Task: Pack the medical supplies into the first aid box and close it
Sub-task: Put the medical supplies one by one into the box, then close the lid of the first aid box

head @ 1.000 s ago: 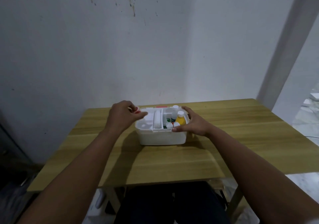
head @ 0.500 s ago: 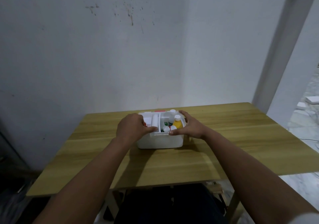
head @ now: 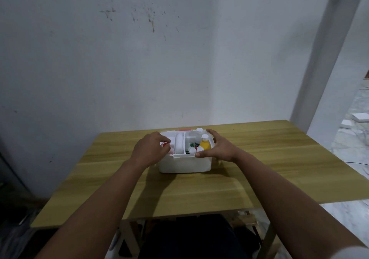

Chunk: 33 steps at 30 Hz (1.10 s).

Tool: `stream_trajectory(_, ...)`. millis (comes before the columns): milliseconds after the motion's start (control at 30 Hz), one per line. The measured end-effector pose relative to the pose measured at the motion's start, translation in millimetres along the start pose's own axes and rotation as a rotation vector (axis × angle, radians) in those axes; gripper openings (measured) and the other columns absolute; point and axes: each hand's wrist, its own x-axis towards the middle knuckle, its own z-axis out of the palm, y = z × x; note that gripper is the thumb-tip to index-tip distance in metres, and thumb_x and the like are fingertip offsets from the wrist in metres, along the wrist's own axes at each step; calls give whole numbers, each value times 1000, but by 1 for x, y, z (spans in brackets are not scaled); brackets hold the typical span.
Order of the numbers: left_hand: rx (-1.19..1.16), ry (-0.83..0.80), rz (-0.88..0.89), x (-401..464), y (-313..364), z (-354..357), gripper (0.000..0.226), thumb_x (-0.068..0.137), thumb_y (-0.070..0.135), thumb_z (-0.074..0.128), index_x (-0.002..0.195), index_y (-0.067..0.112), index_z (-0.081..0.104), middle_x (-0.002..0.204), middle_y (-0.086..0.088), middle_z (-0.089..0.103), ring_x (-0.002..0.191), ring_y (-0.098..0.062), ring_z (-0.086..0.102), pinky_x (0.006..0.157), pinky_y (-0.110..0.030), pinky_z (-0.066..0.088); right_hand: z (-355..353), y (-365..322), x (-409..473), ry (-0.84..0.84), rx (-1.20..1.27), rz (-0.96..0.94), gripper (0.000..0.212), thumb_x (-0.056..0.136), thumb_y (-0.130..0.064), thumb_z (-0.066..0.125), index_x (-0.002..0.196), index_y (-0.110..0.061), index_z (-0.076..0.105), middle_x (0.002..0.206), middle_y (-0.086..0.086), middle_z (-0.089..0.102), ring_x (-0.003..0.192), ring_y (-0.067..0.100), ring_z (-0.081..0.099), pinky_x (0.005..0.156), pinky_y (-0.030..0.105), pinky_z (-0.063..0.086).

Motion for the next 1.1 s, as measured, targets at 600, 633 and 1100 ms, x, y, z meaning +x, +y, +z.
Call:
stream_trajectory(600,-77,-187,35,7,-6,-16,28,75,56,75,96,38,81,104,18,66,101,-7,61,90,-39,53,0,-4,-4,4,-21,6,122,65,-39,94,159,-25,18,131,-9,47,117,16,51,90,28,46)
stream_trajectory(633,-45,-179,37,8,-6,-17,26,77,55,78,96,38,81,102,18,66,99,-6,61,90,-39,53,0,-4,-4,2,-20,5,122,65,-39,94,160,-25,17,133,-8,48,117,16,51,91,29,46)
stream_trajectory(1100,-432,54,-364,30,-15,2,38,103,38,56,128,13,69,128,-8,69,105,-20,62,89,-36,50,-10,-6,19,136,242,174,83,85,-76,54,150,-25,44,141,6,57,112,25,61,96,49,52)
